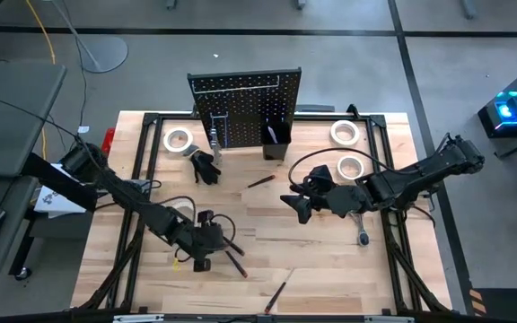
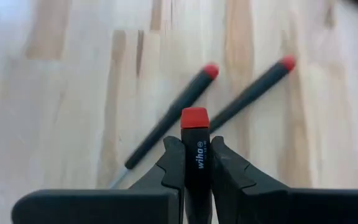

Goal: Hang tools onto peg board
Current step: Put the black nut driver into the black bin on the peg board

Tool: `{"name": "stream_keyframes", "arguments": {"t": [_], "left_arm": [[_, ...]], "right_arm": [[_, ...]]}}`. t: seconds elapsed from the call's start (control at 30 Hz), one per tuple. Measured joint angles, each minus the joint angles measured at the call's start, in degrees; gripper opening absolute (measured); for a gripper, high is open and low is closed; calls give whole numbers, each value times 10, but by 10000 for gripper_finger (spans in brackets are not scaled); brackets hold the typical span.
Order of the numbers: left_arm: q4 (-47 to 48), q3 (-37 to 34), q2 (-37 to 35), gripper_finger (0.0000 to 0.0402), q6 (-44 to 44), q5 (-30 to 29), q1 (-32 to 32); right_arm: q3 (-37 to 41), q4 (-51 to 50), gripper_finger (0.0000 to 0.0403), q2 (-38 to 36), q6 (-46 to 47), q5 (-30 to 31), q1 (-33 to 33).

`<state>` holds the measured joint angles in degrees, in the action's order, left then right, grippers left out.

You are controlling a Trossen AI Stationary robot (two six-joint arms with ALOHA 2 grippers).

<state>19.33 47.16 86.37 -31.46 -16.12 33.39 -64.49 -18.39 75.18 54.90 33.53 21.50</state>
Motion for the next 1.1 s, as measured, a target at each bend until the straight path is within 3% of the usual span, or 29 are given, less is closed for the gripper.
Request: {"name": "stream_keyframes", "arguments": {"t": [0.13, 0.27, 0.4, 0.5, 0.6, 0.83, 1.1], "left_arm": [[-5, 17, -61, 35, 11, -34, -8], [-106, 45, -126, 35, 102, -104, -39], [-332, 50, -162, 35, 187, -127, -103], [-518, 52, -164, 35, 206, -91, -154], [-625, 52, -156, 35, 186, -46, -196], [-637, 51, -125, 35, 103, 3, -230], [-661, 82, -72, 35, 85, 17, -233]], "right_arm": [[0, 45, 256, 0, -25, -31, 0], [0, 105, 256, 1, -75, -34, -3], [0, 195, 256, 2, -127, -25, -12], [0, 221, 256, 3, -139, -60, -17], [0, 236, 256, 5, -139, -97, -17], [0, 366, 256, 40, -192, -145, -28], [0, 387, 256, 63, -196, -156, -55]]}}
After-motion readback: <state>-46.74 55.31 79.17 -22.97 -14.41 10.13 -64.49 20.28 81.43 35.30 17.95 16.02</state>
